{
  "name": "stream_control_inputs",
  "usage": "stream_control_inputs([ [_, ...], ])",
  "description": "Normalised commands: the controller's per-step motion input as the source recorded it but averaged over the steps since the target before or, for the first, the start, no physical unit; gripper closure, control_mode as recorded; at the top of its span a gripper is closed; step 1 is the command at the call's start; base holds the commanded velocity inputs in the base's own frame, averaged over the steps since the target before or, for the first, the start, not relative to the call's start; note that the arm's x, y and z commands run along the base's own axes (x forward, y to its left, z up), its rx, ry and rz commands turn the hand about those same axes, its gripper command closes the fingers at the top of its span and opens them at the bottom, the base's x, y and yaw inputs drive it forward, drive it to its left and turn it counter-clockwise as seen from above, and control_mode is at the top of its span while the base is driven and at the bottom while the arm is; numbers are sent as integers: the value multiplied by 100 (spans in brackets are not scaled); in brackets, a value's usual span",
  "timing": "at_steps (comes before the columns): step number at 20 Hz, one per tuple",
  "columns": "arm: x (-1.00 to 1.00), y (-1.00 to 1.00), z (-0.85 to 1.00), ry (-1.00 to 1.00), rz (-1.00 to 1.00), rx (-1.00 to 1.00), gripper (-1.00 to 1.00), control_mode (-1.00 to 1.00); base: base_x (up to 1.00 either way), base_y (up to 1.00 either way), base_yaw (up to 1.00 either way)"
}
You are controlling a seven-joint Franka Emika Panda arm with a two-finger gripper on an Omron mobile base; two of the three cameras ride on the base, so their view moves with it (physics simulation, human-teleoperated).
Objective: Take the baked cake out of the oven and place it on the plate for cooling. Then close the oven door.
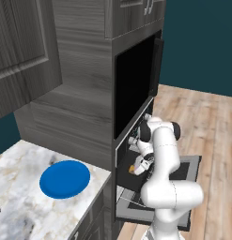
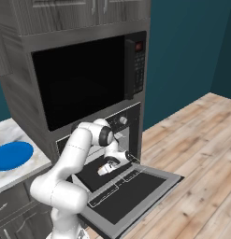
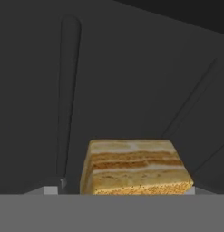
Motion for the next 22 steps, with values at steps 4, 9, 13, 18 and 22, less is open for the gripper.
stream_control_inputs([
  [4, 0, 0, -37, 0, -3, 0, -100, -100, 0, 0, 0],
  [9, -7, 0, -20, 0, -6, 0, 100, -100, 0, 0, 0],
  [13, -43, -8, 27, 0, -13, 1, 100, -100, 0, 0, 0],
  [18, -70, -8, 99, 0, -15, 8, 100, -100, 0, 0, 0],
  [22, -78, -8, 100, 2, -15, 10, 100, -100, 0, 0, 0],
])
